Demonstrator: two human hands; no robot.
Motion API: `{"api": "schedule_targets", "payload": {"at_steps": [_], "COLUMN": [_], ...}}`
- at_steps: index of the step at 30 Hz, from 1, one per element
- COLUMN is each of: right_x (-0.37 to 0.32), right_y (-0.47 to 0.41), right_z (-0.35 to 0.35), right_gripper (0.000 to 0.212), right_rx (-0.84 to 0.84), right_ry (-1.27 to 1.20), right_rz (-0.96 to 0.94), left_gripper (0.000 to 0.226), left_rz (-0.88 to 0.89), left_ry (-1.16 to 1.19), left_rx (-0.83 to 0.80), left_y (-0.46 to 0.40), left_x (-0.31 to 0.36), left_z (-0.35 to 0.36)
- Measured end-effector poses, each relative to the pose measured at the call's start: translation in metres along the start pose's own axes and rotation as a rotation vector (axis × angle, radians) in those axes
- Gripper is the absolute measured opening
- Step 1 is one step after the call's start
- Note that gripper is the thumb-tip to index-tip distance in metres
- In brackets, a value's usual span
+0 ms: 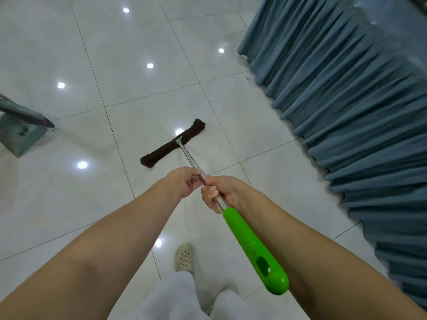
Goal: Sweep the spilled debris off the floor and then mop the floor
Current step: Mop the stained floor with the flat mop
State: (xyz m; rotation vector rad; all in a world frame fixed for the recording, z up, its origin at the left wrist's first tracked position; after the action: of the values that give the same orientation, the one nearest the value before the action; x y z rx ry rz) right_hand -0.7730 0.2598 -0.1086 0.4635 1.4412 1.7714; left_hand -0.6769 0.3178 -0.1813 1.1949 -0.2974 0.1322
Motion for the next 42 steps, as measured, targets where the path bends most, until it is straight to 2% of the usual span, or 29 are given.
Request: {"api": "schedule_targets", "payload": {"at_steps": [10,18,27,36,42], "right_x": [-0.045,-0.05,-0.021,0.012,0.025], "right_y": [-0.041,-0.042,0.001,0.062,0.09], "right_z": [0.029,0.03,-0.014,-0.078,-0.115], "right_gripper": [0.025,0.027,0.031,0.035,0.04], "right_rx": [-0.028,-0.02,-0.038,-0.048,-0.046], "right_ry": [0.025,-0.033,-0.145,-0.215,-0.334], "right_rz": [-0.031,-0.049,-0.011,0.012,0.014], "left_gripper": [0.019,0.02,0.033,0.03,0.027], "left_rz": [0.036,0.034,0.023,-0.014,-0.033], "left_ry": [-0.012,-0.055,-0.124,-0.164,-0.139], "left_rx": [0.051,0.104,0.11,0.038,-0.067], "left_y": [-0.033,-0.039,-0.011,0.021,0.036], "left_x": [0.054,0.056,-0.005,-0.084,-0.125], "left_z": [0.0,0.005,0.033,0.075,0.102]}}
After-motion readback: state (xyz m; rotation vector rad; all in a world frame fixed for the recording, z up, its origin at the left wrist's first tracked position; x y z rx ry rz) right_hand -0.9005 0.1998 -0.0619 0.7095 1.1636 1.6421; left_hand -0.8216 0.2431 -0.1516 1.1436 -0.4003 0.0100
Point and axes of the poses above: each hand's wrist, its own y-axis away from the middle knuckle, its own z-axis out of the palm, x = y × z, the point moved 1 cm from there along -y, towards the middle knuckle, and after that the axes turned 13 degrees about y, right-handed, at the moved point
